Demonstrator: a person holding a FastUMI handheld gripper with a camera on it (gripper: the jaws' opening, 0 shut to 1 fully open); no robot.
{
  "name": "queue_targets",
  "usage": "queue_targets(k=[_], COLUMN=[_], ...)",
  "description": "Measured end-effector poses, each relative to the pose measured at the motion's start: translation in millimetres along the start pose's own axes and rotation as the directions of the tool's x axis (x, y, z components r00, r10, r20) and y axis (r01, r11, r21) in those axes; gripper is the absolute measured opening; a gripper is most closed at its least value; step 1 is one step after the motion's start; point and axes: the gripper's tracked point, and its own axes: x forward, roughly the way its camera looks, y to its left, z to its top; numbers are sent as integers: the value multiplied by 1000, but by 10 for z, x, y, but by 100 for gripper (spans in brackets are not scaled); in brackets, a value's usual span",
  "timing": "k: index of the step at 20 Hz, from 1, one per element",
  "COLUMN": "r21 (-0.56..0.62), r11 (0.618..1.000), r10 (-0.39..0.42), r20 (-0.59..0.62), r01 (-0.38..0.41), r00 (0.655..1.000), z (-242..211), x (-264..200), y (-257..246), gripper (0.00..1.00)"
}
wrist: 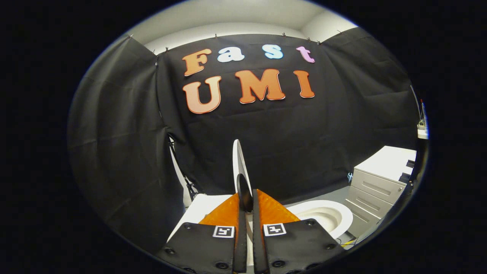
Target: Open the toilet lid.
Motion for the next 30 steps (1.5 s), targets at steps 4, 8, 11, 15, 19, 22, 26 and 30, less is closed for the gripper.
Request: queue_targets(k=[4, 8, 11, 15, 19, 22, 26, 30], r21=[-27, -106, -146, -147, -184, -177, -157, -152], r11=[998, 988, 981, 972, 960, 961, 969, 978], r10=[51, 106, 124, 179, 211, 215, 192, 147], r20=[-13, -38, -48, -52, -19, -8, 2, 3], r01=[-52, -109, -130, -185, -211, -213, -190, -145], r00=[999, 994, 991, 982, 977, 976, 981, 989], z=[-56, -147, -141, -125, 81, 248, 457, 672], x=[-16, -23, -115, -222, -358, -433, -497, -554], y=[241, 506, 563, 732, 792, 733, 438, -38], gripper=[17, 19, 19, 48, 68, 94, 98, 98])
